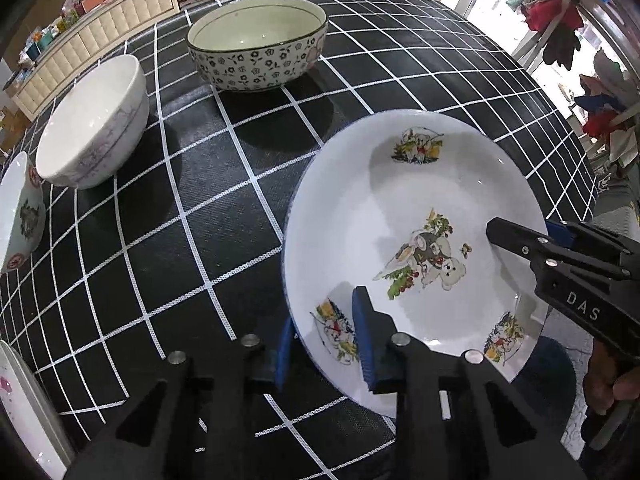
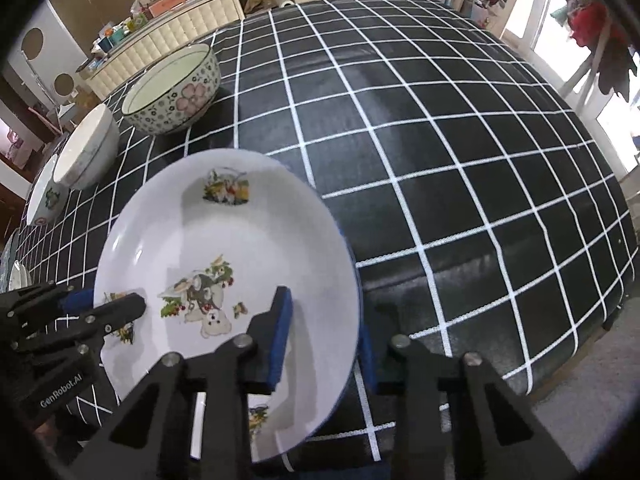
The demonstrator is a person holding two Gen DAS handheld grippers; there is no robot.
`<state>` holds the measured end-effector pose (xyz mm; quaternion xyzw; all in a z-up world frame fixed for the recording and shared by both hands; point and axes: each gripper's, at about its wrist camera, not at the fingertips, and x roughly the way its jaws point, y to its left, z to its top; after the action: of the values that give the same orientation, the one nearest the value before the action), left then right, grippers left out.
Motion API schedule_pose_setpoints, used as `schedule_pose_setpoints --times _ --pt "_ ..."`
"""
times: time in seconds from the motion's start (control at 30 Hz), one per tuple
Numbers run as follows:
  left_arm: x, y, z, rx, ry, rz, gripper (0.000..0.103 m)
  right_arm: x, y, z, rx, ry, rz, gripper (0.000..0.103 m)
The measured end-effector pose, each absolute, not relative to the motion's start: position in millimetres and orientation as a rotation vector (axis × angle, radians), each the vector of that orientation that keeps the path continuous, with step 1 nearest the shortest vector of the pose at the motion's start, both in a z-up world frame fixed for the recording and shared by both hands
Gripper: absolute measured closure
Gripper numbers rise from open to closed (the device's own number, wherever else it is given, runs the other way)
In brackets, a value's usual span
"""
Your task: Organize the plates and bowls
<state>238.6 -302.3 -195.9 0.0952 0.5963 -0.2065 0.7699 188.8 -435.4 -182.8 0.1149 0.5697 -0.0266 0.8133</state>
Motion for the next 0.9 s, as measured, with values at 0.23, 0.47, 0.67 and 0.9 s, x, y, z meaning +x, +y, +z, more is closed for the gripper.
schedule_pose_setpoints --times 0.23,0.47,0.67,0.9 --pt "231 -292 -187 0.218 1.252 -0.419 0.078 183 -419 -175 0.208 1.186 -0.037 0.076" --pt "226 -267 -176 0.21 1.226 -0.392 0.079 182 -392 -161 0.179 1.158 -0.01 0.077" --pt "219 -236 -160 0.188 1.198 -0.364 0.078 184 -362 -145 0.149 1.134 0.018 0.077" --pt "211 -196 -141 0.152 1.168 -0.313 0.079 186 -318 -127 0.119 1.105 0.074 0.077"
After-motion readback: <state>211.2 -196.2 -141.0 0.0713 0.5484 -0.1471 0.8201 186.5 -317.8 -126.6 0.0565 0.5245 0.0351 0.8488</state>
